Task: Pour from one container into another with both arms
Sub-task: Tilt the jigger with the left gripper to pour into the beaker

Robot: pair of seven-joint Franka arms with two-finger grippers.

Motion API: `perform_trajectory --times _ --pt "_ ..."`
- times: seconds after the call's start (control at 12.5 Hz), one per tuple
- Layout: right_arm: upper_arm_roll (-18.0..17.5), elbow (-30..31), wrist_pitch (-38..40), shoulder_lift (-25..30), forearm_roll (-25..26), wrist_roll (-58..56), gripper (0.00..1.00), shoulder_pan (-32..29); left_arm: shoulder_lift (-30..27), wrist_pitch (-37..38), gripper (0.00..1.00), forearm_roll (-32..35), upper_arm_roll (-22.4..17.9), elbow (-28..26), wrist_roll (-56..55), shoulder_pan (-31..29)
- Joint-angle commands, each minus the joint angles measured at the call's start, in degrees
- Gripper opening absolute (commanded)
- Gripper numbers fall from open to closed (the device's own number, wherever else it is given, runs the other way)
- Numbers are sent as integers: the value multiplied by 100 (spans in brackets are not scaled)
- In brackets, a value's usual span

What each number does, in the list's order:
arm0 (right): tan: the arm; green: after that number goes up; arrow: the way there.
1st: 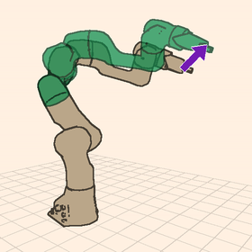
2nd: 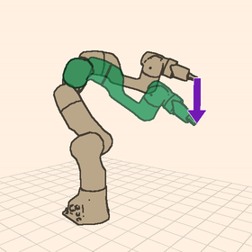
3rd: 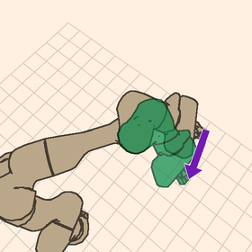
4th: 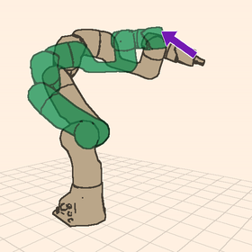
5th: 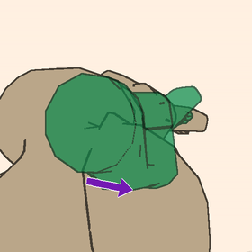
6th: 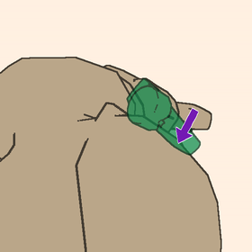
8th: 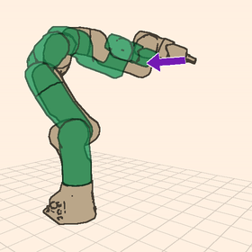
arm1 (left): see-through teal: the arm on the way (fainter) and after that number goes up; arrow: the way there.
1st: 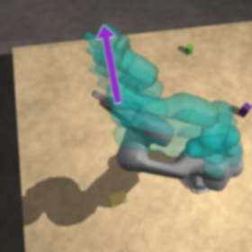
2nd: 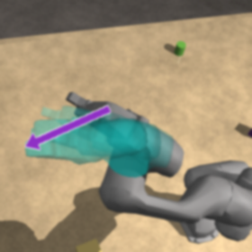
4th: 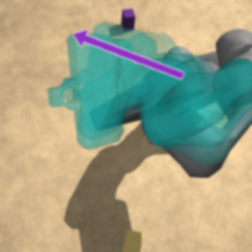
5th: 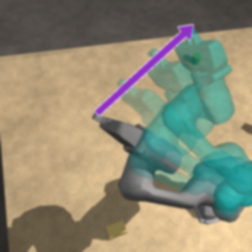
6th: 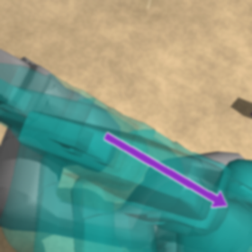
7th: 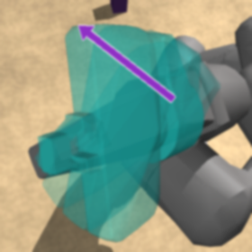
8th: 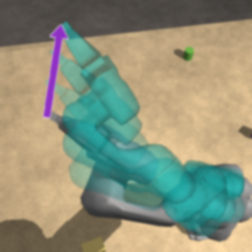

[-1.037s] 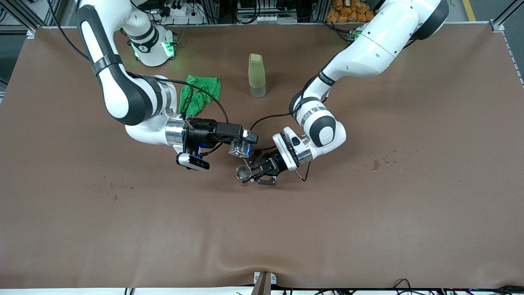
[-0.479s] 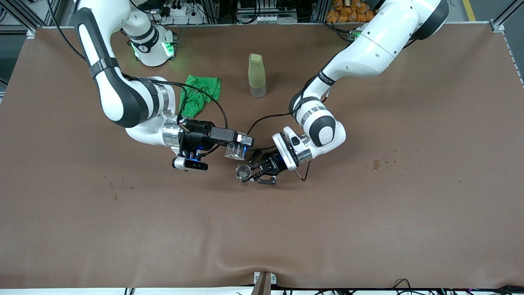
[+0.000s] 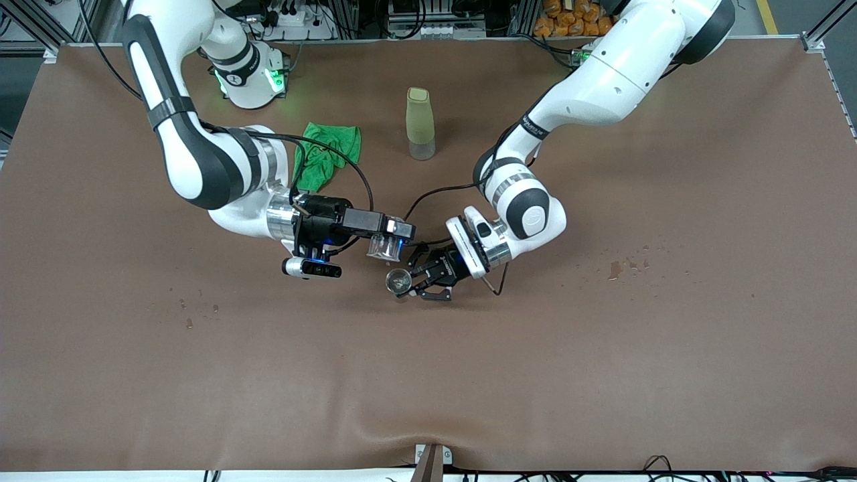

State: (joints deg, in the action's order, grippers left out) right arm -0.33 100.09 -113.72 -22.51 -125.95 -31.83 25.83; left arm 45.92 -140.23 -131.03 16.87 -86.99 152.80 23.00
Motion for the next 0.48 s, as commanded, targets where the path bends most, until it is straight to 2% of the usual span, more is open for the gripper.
perform_trajectory --times 0.0,0.24,0.4 --pt "-11 90 52 72 -167 45 0 -8 -241 66 0 -98 36 -257 13 -94" --pt "-3 90 52 72 -211 19 0 1 -250 128 0 -90 36 -274 39 -217" --pt "15 72 34 72 -132 -382 0 -42 -372 145 0 59 44 -423 -13 -357"
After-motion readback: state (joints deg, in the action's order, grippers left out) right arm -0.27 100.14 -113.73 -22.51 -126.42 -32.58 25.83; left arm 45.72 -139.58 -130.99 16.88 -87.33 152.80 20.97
